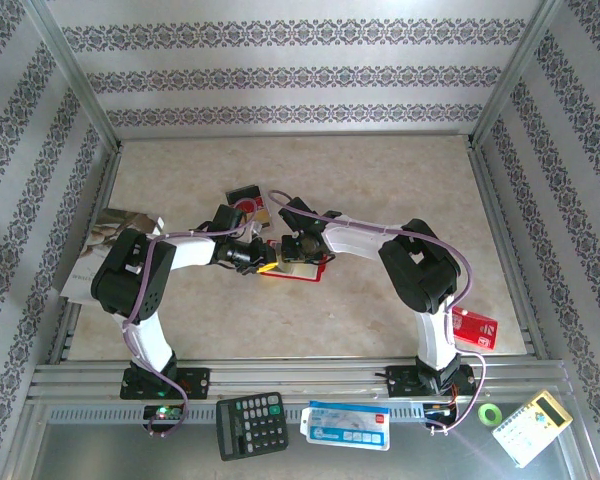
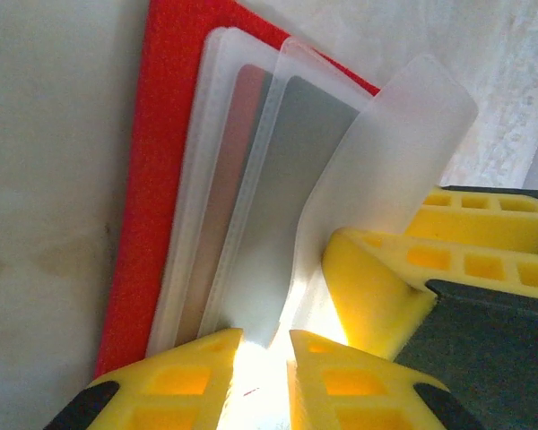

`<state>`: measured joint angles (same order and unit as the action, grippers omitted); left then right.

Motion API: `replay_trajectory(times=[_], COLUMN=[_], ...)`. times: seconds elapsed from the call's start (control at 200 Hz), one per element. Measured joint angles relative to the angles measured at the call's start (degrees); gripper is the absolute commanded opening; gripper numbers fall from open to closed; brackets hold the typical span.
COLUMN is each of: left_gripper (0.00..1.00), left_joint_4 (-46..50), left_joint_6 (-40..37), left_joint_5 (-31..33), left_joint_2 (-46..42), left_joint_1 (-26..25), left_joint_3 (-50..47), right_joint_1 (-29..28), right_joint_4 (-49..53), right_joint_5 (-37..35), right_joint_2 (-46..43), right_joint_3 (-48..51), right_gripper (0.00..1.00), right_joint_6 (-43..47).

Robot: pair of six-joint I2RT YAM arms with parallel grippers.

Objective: Take the credit cards out of the card holder

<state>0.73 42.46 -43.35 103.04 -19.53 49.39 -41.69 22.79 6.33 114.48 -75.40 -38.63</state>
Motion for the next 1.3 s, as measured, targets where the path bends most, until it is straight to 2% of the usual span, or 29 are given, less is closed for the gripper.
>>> replay_trajectory(times=[0.35, 0.56, 0.829, 1.094, 1.304], left_gripper=[0.16, 0.18, 0.29, 0.39, 0.46], left_joint_4=[-3.26, -7.13, -8.66, -9.60, -10.27], left_joint_6=[0.81, 2.62, 5.57, 8.28, 10.43], left_joint_5=[-1.14, -2.99, -2.54, 1.31, 3.48], left_joint_2=[0.79, 1.27, 0.07, -0.76, -0.50], left_joint_1=[0.00, -0.17, -4.04, -10.08, -11.23], left_joint_3=[0.04, 0.04, 0.04, 1.70, 2.40], right_joint_1=[1.79, 2.60, 4.83, 6.86, 7.87], right_joint_4=[-5.07, -8.59, -11.15, -13.18, -14.14], right_joint_5=[4.98, 6.69, 3.78, -1.49, -3.02], right_joint_2=[-4.85, -10.67, -19.17, -27.15, -28.44], right_joint_3=[5.88, 8.13, 14.32, 20.37, 22.56], right_gripper=[0.31, 0.39, 0.48, 0.51, 0.51], right_joint_6=[-1.95, -3.41, -6.03, -9.05, -10.67])
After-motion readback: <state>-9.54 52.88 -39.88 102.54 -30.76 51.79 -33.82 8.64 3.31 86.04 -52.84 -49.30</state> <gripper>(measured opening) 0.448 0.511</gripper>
